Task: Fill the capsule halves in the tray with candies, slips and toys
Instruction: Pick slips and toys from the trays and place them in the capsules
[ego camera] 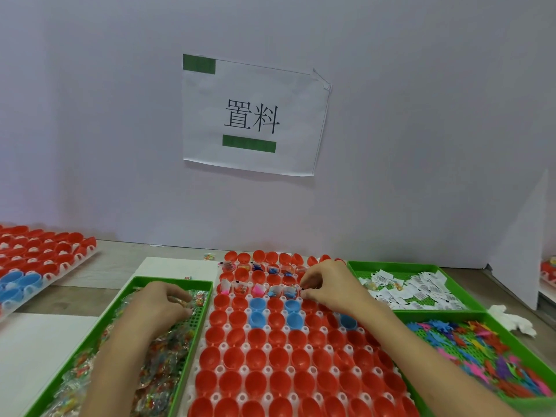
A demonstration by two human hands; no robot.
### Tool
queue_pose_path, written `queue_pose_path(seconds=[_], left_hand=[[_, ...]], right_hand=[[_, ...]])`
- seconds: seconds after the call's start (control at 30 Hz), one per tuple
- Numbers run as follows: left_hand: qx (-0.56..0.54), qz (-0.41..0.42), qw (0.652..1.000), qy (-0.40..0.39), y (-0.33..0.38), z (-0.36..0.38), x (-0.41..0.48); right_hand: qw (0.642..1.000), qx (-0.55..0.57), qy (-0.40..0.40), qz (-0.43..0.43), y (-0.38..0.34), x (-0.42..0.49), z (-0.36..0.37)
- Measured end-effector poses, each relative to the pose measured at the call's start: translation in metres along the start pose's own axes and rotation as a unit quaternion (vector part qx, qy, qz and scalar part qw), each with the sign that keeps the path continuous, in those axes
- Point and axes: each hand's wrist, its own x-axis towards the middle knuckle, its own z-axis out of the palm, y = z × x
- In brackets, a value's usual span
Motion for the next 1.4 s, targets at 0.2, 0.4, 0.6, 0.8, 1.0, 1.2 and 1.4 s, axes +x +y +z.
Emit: queue_pose_path(seconds=[0.2,0.4,0.6,0.8,1.0,1.2,1.4], left_hand=[[0.013,-0.014,0.999,0.031,-0.004,0.006,0.004],[0.035,-0.027,0.998,0.040,-0.006,0.010,0.008],[0.053,-0.017,0.998,0.039,-0.007,0.011,0.010],[0.061,-0.008,0.997,0.055,-0.007,0.008,0.012],[0.068,-0.008,0.997,0.045,-0.005,0.010,0.012],[0.072,-0.006,0.996,0.052,-0.005,0.015,0.012],[0.058,-0.001,0.994,0.096,-0.006,0.012,0.012]], right_hand=[[0.999,0.009,0.040,-0.010,0.003,-0.008,0.005],[0.998,0.023,0.062,-0.023,0.004,-0.014,0.001],[0.982,0.065,0.171,0.054,0.045,-0.023,-0.025],[0.954,-0.073,0.143,0.252,0.127,-0.042,-0.058],[0.945,-0.061,0.082,0.312,0.156,-0.057,-0.056],[0.957,-0.014,0.124,0.261,0.147,-0.055,-0.051],[0.967,-0.008,0.128,0.221,0.139,-0.052,-0.046]])
